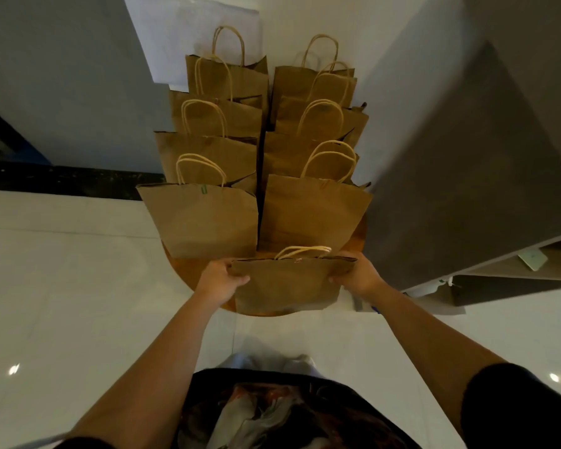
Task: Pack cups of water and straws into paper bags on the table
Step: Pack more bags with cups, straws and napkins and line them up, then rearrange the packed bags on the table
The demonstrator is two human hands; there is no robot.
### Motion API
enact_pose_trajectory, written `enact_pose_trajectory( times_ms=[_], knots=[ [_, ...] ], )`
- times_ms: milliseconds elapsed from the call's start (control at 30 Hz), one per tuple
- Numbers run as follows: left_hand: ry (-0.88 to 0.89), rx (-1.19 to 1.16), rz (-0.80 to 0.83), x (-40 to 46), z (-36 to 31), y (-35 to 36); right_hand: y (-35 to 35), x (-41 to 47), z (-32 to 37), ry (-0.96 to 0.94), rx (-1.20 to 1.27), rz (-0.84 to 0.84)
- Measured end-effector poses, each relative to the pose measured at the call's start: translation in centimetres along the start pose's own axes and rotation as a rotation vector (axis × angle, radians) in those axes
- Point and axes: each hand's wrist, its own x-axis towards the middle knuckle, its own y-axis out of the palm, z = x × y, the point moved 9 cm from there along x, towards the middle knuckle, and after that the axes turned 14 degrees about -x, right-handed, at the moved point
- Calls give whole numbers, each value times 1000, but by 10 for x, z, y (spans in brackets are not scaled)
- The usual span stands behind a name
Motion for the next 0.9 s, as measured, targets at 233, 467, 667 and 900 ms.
enact_pose_trajectory(
  times_ms=[233,467,667,900],
  knots=[
    [146,104,-116,14,-25,-11,-12,8,5,20,25,-200],
    [183,36,-205,11,-30,-33,-4,10,29,-108,19,-289],
    [54,32,-153,18,-40,-29,-10,20,29,-17,4,-215],
    [326,115,-47,-4,-134,-20,-70,3,36,-37,39,-295]
  ],
)
